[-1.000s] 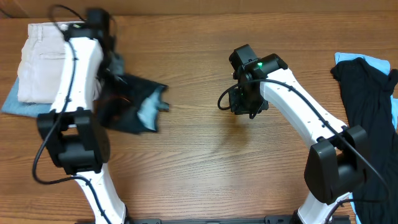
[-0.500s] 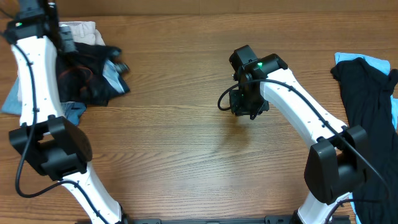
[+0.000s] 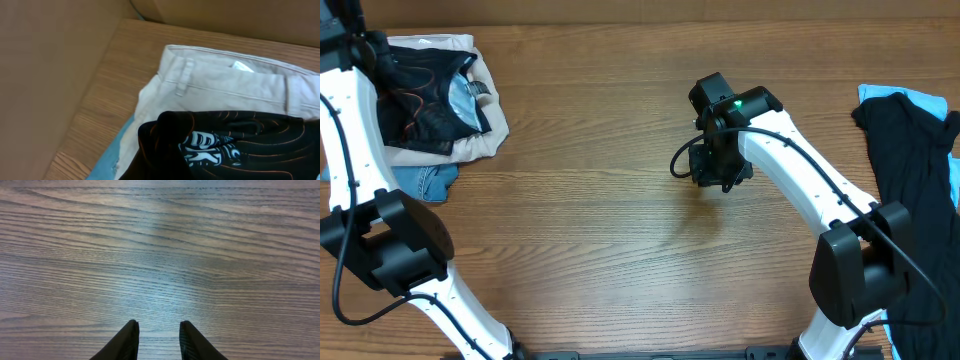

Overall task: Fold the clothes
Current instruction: 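Carry the jersey left and place it on the beige pants stack, then press and adjust the jersey on top of the stack with the left gripper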

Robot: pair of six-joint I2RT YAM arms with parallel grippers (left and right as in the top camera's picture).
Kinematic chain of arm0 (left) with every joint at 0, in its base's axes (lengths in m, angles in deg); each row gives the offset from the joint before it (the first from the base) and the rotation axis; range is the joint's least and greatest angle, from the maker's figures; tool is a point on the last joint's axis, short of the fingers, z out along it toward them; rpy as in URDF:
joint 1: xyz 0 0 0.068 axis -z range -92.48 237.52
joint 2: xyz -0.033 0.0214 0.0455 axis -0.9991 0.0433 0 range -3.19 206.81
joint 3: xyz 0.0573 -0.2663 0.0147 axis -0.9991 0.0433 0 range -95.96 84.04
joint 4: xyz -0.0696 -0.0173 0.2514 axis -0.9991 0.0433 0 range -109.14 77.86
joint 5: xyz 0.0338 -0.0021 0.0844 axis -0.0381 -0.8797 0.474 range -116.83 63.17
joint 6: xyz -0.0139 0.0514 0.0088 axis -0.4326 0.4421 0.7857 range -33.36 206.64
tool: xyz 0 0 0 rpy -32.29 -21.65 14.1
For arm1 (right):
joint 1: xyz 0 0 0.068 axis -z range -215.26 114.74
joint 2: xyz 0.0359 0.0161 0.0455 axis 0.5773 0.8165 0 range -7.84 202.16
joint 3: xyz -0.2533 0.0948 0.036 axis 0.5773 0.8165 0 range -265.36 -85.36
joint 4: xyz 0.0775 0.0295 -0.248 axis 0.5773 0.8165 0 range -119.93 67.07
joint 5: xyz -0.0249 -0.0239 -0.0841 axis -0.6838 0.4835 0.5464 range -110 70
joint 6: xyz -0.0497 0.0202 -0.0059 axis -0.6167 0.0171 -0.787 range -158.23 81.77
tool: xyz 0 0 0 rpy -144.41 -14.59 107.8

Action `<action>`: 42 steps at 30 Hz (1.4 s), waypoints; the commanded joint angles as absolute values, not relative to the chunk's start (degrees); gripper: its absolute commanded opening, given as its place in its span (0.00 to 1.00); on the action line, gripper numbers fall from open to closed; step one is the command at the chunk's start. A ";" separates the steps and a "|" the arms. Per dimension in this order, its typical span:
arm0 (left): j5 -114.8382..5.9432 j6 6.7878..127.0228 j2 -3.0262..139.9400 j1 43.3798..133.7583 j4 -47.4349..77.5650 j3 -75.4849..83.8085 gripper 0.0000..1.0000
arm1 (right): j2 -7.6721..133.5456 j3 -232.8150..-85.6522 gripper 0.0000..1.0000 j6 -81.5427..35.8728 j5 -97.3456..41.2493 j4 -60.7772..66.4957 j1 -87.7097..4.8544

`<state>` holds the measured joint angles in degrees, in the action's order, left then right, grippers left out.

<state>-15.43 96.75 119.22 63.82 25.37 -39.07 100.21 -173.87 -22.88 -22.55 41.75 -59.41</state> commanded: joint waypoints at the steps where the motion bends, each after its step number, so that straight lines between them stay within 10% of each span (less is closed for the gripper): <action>1: -14.71 98.48 121.56 61.91 24.56 -40.49 0.04 | 99.43 -174.68 0.31 -23.01 -22.29 41.84 -59.51; 31: -21.88 97.76 126.83 55.93 15.91 -40.49 0.17 | 99.43 -174.68 0.31 -21.68 -23.08 42.58 -59.51; 37: -18.25 93.87 126.78 55.07 17.59 -40.78 1.00 | 99.43 -174.68 0.32 -21.70 -23.08 42.58 -59.51; 42: -16.13 91.29 126.63 56.12 29.96 -44.10 1.00 | 99.43 -174.68 0.33 -21.74 -23.03 42.39 -59.51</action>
